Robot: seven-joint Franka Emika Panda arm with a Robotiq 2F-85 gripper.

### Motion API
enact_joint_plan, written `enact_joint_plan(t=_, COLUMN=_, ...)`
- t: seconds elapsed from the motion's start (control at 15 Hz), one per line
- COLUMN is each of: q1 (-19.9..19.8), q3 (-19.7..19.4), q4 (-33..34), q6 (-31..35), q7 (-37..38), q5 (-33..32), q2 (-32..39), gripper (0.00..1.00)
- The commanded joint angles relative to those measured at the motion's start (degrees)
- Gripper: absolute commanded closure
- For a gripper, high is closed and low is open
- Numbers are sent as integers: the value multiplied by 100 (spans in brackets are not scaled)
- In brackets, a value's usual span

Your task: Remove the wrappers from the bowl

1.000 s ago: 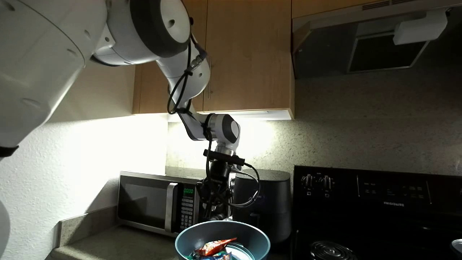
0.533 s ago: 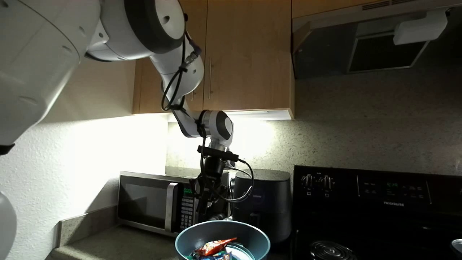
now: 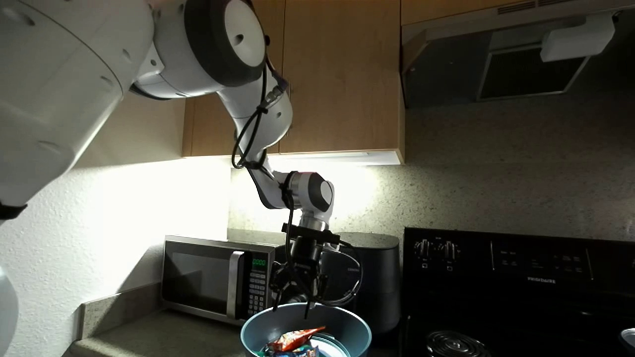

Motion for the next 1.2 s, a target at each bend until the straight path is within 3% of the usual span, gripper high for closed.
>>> enact_joint_plan(t=0.0, q1=-122, q3=-106, q4=-162, q6=456, q7=241, q5=26, q2=215, gripper=1)
enact_joint_plan(t=0.53, q1=-170, q3=-78, q4=4, q6=150, q7=-90, q5=-139, q2=445, gripper=0)
enact_joint_plan(t=1.13, q1=-316, q3=27, q4=420, q6=-917, q7=-1521, q5=-446, q2=707, gripper=0)
